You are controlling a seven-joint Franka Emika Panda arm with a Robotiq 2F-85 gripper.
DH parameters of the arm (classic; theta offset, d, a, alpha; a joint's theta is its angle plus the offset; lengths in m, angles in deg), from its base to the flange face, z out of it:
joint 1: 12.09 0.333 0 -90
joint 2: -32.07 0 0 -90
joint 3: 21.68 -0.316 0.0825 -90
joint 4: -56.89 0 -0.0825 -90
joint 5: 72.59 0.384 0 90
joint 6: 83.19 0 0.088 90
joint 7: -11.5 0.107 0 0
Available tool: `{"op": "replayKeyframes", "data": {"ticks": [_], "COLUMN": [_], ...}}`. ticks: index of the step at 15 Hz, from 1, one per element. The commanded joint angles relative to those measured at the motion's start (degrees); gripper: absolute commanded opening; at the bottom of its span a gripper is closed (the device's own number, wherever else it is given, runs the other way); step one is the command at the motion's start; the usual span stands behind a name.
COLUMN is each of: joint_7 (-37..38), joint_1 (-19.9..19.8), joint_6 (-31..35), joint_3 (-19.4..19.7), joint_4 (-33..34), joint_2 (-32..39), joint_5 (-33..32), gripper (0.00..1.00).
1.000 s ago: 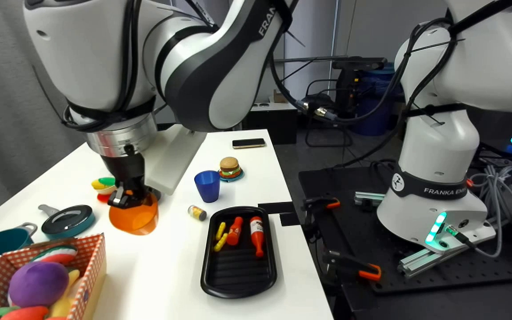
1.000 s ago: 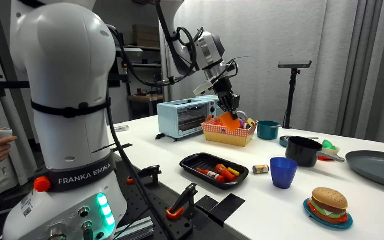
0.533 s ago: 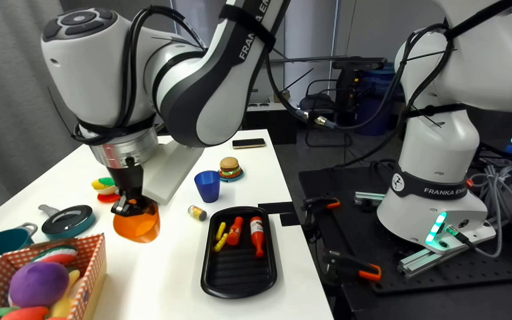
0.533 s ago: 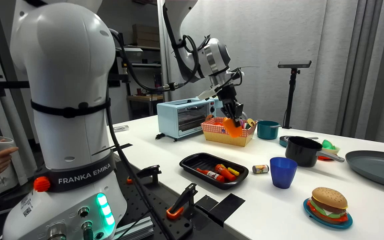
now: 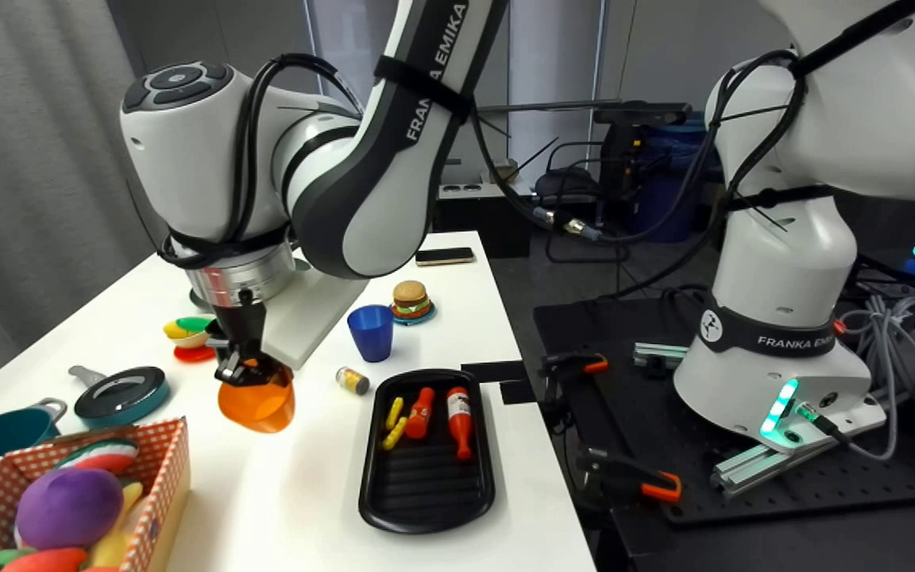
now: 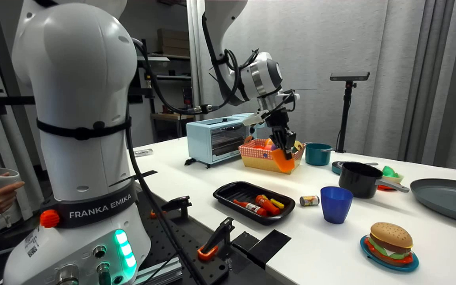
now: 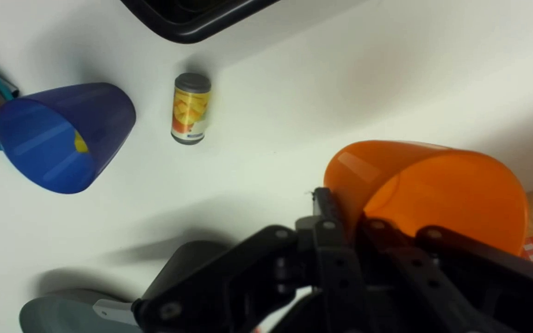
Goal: Pour the potato chips out of the orange cup and onto the black tray, pour the potato chips from the dark blue cup and onto the black tray
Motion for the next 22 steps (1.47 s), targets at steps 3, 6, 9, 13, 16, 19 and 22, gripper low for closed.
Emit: {"op": "replayKeyframes", "data": {"ticks": [3, 6, 9, 13, 16, 19, 22], "joint_7": [-1.43, -1.88, -2.19, -2.17, -2.7, -2.97, -3.3], "joint_1": [0.96, 1.45, 1.72, 1.95, 2.06, 1.8, 1.76], "joint_6": [3.7, 4.73, 5.71, 6.75, 7.03, 7.23, 7.32], "joint_3": [1.75, 2.32, 2.95, 3.14, 3.09, 2.71, 2.73], "joint_4": [1.75, 2.14, 2.43, 2.95, 3.3, 3.46, 3.49], "joint_2": [3.45, 4.77, 5.83, 7.14, 7.73, 8.11, 8.22], "joint_5": [4.75, 6.81, 8.96, 13.07, 15.74, 18.76, 20.96], "gripper": [0.02, 0.02, 0.02, 0.02, 0.02, 0.02, 0.02]}}
